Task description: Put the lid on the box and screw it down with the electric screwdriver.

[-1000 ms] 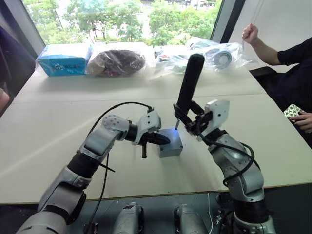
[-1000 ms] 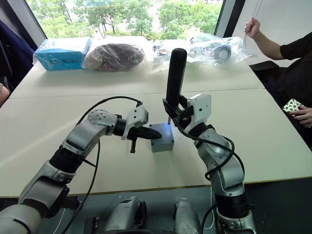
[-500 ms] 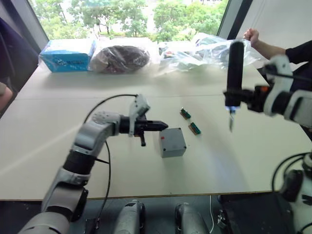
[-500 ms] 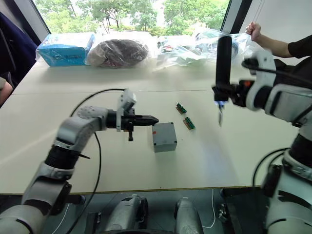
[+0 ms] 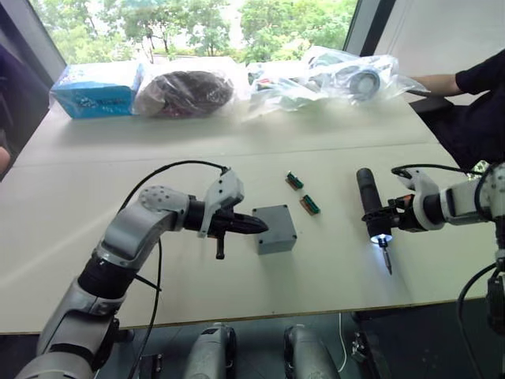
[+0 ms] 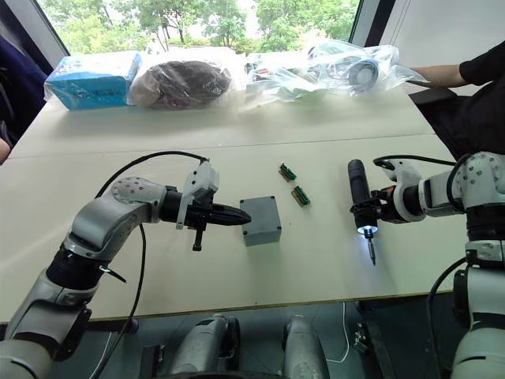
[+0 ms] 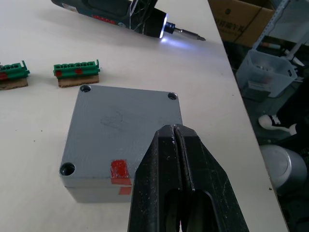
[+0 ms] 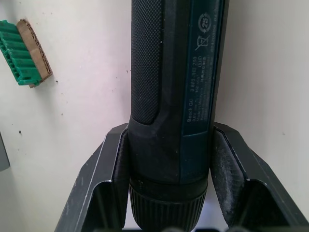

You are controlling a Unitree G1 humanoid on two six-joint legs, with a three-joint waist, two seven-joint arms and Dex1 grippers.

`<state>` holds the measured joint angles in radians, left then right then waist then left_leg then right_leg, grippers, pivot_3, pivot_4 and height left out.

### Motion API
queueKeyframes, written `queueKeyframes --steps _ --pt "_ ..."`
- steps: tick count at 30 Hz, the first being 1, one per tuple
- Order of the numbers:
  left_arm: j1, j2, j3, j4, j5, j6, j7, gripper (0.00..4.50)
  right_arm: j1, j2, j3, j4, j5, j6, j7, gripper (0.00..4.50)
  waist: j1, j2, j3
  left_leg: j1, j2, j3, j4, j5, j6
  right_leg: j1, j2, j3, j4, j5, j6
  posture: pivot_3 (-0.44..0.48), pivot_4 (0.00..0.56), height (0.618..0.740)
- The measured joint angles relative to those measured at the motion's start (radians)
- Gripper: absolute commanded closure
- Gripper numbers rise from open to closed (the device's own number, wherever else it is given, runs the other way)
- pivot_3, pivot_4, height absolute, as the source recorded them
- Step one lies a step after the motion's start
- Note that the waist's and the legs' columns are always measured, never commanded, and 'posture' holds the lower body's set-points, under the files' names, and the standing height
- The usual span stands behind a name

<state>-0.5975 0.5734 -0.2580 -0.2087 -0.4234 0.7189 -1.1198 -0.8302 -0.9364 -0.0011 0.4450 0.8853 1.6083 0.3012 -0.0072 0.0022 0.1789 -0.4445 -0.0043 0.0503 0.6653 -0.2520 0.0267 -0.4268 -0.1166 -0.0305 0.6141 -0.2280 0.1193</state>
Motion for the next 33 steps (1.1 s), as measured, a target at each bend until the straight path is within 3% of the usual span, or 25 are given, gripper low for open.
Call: queueKeyframes --steps 4,11,16,20,25,33 --pt "0.001 0.006 0.001 -0.003 -0.002 0.015 0.015 4.50 -0.016 0.000 0.023 -0.012 -0.054 0.000 0.054 0.09 -0.001 -0.001 0.000 0.000 0.000 0.000 0.001 0.000 0.000 0.001 0.000 0.000 -0.001 0.001 0.002 0.000 0.150 0.740" --pt "0.002 0.012 0.038 -0.006 -0.041 0.055 0.028 4.50 0.019 -0.012 0.025 -0.133 -0.121 -0.040 0.129 0.09 -0.001 -0.001 0.001 0.000 0.000 -0.001 0.001 0.000 0.000 0.001 0.000 0.000 0.000 0.001 0.003 0.000 0.150 0.740" --pt "-0.005 0.029 0.125 0.079 -0.061 0.060 0.065 4.50 0.063 -0.025 -0.162 -0.454 -0.031 -0.091 0.237 0.09 -0.005 -0.002 0.001 0.001 0.001 -0.001 0.001 0.000 0.000 0.001 0.002 -0.001 0.001 0.001 0.003 0.000 0.150 0.740" --pt "0.005 0.039 0.100 0.119 0.011 0.003 0.098 4.50 0.222 0.052 -0.232 -0.743 0.035 -0.161 0.266 0.09 0.001 -0.006 -0.001 0.001 0.001 -0.003 0.001 0.000 -0.001 0.003 0.002 -0.001 0.000 0.001 0.003 0.000 0.150 0.740" --pt "0.041 0.035 0.004 0.148 0.097 -0.062 0.097 4.50 0.462 0.107 -0.037 -0.997 -0.085 -0.393 0.264 0.09 0.016 -0.006 -0.001 0.001 0.000 -0.002 0.003 0.000 -0.001 0.003 0.000 0.000 0.000 0.002 0.004 0.000 0.150 0.740" --pt "-0.001 -0.037 -0.077 0.239 0.158 -0.125 0.075 4.50 0.561 0.169 0.154 -0.997 -0.281 -0.620 0.267 0.09 0.020 -0.007 -0.001 0.002 0.000 -0.003 0.004 0.001 -0.002 0.004 0.001 -0.001 0.002 0.002 0.003 0.000 0.150 0.740"
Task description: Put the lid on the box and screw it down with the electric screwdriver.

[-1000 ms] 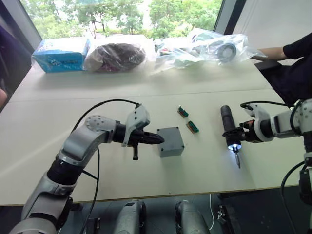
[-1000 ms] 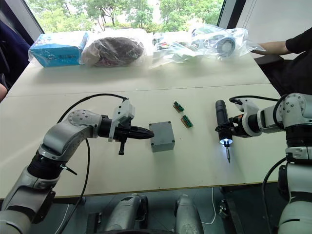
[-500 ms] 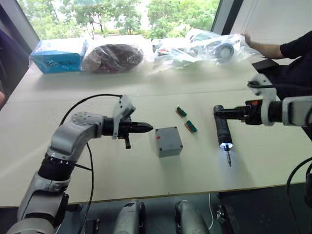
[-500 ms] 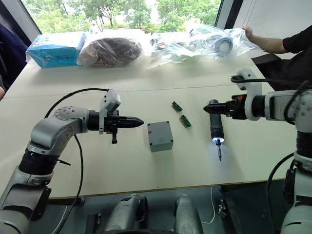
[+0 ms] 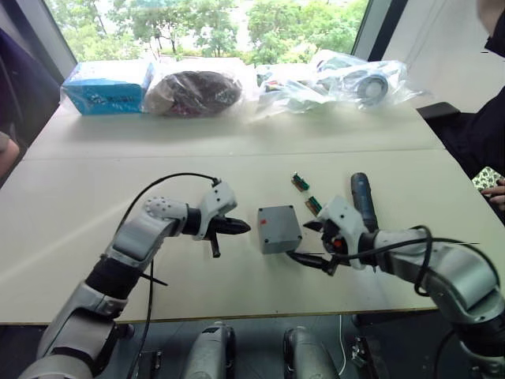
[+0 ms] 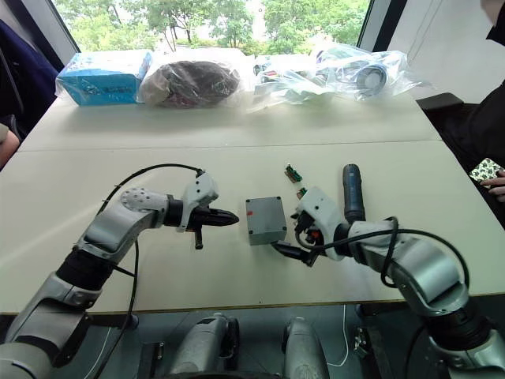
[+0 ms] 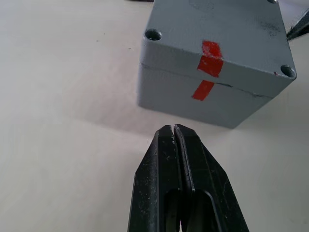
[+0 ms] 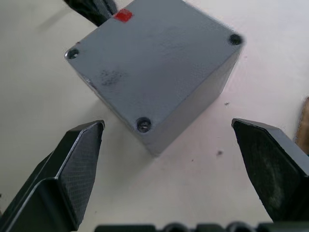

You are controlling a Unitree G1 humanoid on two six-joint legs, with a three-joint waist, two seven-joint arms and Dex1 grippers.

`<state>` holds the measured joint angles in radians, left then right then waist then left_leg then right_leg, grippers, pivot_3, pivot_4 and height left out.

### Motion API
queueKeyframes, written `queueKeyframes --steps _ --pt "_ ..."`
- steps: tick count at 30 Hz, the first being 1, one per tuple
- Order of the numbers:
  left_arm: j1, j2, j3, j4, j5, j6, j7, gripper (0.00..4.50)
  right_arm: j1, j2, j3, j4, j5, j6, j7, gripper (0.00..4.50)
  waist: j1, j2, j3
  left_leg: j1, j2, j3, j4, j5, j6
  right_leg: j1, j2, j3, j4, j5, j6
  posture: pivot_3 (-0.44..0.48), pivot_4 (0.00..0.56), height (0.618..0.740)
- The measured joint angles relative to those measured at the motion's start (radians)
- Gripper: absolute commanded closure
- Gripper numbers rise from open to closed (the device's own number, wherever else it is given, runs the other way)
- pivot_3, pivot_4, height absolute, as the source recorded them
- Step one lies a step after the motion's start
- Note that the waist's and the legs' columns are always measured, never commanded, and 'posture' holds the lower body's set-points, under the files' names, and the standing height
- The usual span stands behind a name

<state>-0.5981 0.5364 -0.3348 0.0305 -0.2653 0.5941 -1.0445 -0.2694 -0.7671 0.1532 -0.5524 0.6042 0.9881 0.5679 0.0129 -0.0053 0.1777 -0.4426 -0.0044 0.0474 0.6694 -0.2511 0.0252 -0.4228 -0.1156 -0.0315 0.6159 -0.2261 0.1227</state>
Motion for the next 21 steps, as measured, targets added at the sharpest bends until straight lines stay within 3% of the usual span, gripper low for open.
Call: queueKeyframes --steps 12,16,21 --pt "-0.112 -0.104 0.007 0.204 0.074 -0.112 0.024 4.50 0.039 0.132 -0.012 -0.137 0.077 0.123 -0.074 0.09 -0.001 0.000 0.000 0.000 0.000 0.000 0.000 0.000 0.000 0.000 0.000 0.000 0.002 0.000 0.000 0.000 0.150 0.740" --pt "-0.099 -0.044 0.010 0.210 0.084 -0.130 0.001 4.50 0.029 0.007 -0.096 -0.200 0.078 0.116 -0.040 0.09 -0.001 0.000 0.000 0.000 0.000 0.000 0.000 0.000 0.000 0.000 0.000 0.000 0.002 0.000 0.000 0.000 0.150 0.740" --pt "-0.027 0.030 0.020 0.158 0.079 -0.117 -0.041 4.50 0.007 -0.092 -0.045 -0.093 -0.054 -0.020 0.036 0.09 -0.003 0.000 0.000 0.001 0.000 0.000 0.000 0.000 0.000 -0.001 0.000 0.000 0.002 0.000 0.000 0.000 0.150 0.740"
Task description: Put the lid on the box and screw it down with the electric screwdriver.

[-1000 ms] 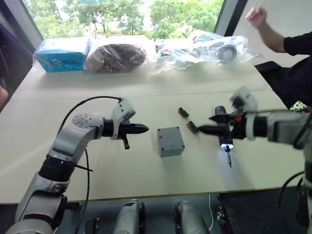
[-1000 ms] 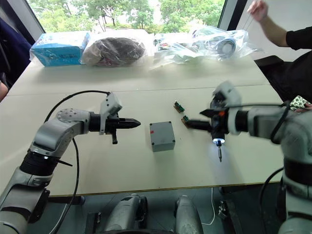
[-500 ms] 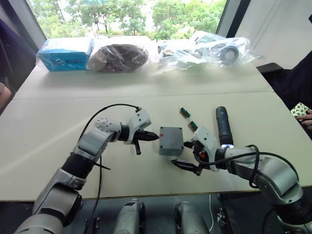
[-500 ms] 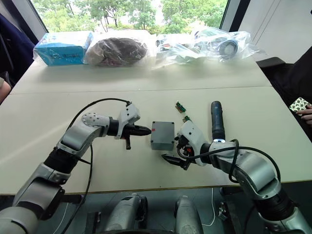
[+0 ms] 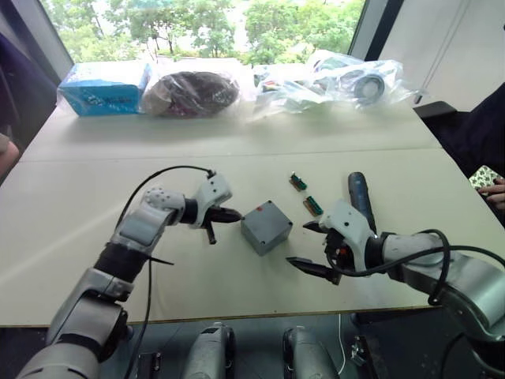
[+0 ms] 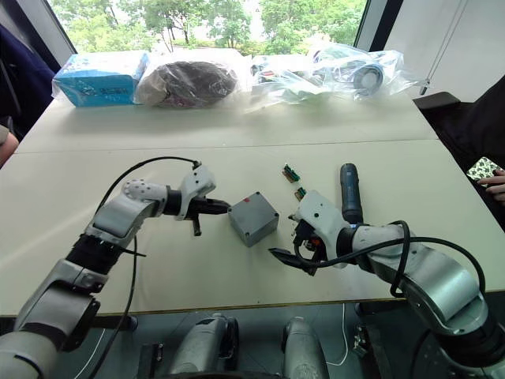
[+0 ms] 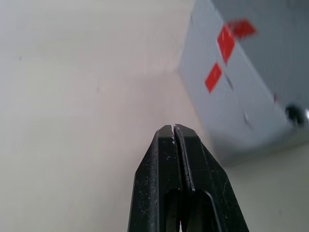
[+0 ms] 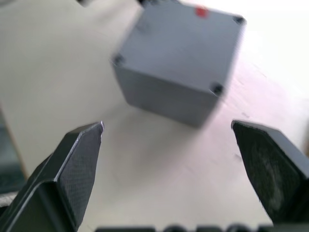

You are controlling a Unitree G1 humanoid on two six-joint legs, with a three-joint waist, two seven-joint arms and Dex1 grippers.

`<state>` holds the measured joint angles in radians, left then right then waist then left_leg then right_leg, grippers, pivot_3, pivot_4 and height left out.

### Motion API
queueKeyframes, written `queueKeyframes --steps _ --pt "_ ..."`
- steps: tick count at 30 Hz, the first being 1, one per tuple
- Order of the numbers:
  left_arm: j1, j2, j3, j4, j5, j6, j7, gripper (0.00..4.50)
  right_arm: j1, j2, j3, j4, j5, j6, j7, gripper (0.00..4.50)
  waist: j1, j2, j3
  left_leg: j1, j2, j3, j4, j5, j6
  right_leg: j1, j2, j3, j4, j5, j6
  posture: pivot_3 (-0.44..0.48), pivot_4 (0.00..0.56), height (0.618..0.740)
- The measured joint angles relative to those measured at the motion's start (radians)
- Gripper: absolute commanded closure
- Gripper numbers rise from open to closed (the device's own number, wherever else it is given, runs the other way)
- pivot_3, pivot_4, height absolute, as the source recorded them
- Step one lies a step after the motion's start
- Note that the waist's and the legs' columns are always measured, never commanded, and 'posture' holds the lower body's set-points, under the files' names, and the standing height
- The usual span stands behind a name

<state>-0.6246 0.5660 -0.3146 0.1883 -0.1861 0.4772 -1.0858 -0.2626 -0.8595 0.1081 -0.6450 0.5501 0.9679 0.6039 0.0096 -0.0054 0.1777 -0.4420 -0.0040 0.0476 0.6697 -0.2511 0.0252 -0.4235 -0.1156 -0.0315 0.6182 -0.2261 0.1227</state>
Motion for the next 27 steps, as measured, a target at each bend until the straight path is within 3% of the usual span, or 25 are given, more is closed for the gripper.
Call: queueKeyframes --steps 5,9,15,27 --pt "0.086 0.057 0.004 -0.149 -0.021 0.061 -0.038 4.50 -0.046 0.013 0.111 0.138 -0.119 -0.144 0.069 0.09 0.002 0.000 0.000 0.000 0.000 0.000 0.000 0.000 0.000 0.000 0.000 0.000 0.000 0.000 0.000 0.000 0.150 0.740" --pt "0.120 0.033 0.007 -0.209 -0.043 0.115 -0.026 4.50 -0.057 0.050 0.164 0.204 -0.164 -0.200 0.112 0.09 0.005 0.000 0.000 0.000 0.000 0.000 0.002 0.000 0.000 0.001 0.000 0.000 0.001 0.000 0.000 0.000 0.150 0.740" --pt "0.103 -0.038 0.008 -0.209 -0.041 0.142 0.037 4.50 -0.031 0.088 0.151 0.162 -0.148 -0.168 0.128 0.09 0.004 0.000 0.000 -0.001 0.000 -0.001 0.007 0.000 0.001 0.002 0.000 0.000 0.003 0.000 0.000 0.000 0.150 0.740" --pt "0.056 -0.049 0.008 -0.142 -0.030 0.117 0.044 4.50 0.026 0.136 0.121 0.089 -0.141 -0.100 0.084 0.09 0.003 0.000 0.000 -0.001 0.000 -0.002 0.011 0.000 0.001 0.002 0.000 0.000 0.008 0.000 0.000 0.000 0.150 0.740"
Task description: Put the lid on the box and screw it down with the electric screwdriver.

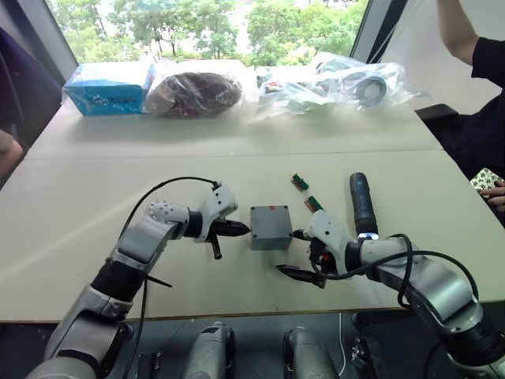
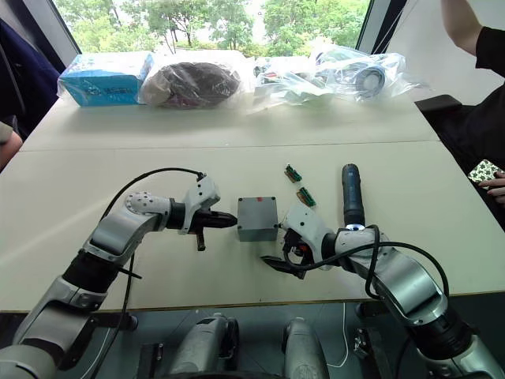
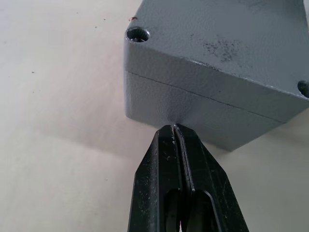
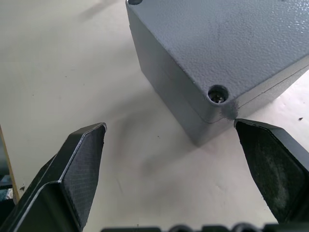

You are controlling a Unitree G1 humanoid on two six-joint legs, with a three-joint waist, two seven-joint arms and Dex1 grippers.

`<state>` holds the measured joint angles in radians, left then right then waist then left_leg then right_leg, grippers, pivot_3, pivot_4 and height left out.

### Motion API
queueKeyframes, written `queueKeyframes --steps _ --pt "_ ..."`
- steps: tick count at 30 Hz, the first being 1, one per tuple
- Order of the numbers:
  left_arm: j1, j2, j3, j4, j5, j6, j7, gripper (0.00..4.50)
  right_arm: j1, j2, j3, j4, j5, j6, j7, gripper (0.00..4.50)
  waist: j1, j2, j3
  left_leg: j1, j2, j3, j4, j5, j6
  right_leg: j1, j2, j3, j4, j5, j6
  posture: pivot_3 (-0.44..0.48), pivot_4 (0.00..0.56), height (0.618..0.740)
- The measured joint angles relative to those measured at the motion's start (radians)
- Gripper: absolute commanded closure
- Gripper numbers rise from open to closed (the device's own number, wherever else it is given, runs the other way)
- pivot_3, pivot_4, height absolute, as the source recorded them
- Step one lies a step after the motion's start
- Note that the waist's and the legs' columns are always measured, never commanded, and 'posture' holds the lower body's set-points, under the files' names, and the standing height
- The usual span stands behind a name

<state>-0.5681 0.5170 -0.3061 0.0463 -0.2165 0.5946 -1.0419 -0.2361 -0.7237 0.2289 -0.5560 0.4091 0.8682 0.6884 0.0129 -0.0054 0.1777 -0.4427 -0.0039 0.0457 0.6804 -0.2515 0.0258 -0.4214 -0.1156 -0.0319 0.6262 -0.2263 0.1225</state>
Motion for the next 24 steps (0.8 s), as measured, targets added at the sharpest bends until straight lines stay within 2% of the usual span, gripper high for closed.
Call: queueKeyframes --steps 8,10,16,20,24 --pt "-0.020 -0.005 0.000 0.023 0.009 -0.018 -0.016 4.50 0.000 0.004 -0.012 0.000 0.000 0.000 -0.014 0.09 0.000 0.000 0.000 0.000 0.000 0.000 0.000 0.000 0.000 0.000 0.000 0.000 0.001 0.000 0.000 0.000 0.150 0.740" --pt "-0.020 0.004 0.000 0.021 0.005 -0.017 -0.032 4.50 0.001 -0.007 -0.049 -0.008 0.015 0.001 -0.003 0.09 0.000 0.000 0.000 0.000 0.000 0.000 0.001 0.000 0.000 0.000 0.000 0.000 0.001 0.000 0.000 0.000 0.150 0.740" --pt "-0.053 0.061 0.079 0.022 -0.072 0.033 -0.098 4.50 -0.027 -0.045 -0.331 0.018 0.190 0.047 0.067 0.09 0.000 0.000 0.000 0.000 0.000 0.000 0.001 0.000 0.000 0.000 0.000 0.000 0.001 0.000 0.000 0.000 0.150 0.740" --pt "-0.093 0.064 0.094 0.016 -0.101 0.055 -0.113 4.50 -0.128 -0.006 -0.379 0.180 0.201 0.012 0.054 0.09 -0.001 0.000 0.000 0.000 0.000 0.000 0.001 0.000 0.000 0.000 0.000 0.000 0.001 0.000 0.000 0.000 0.150 0.740" --pt "-0.126 0.059 0.102 -0.005 -0.121 0.070 -0.109 4.50 -0.233 0.075 -0.300 0.428 0.081 -0.131 0.031 0.09 -0.004 0.000 0.000 0.000 -0.001 0.001 0.001 0.000 0.000 -0.001 0.000 0.000 0.002 0.000 0.000 0.000 0.150 0.740"
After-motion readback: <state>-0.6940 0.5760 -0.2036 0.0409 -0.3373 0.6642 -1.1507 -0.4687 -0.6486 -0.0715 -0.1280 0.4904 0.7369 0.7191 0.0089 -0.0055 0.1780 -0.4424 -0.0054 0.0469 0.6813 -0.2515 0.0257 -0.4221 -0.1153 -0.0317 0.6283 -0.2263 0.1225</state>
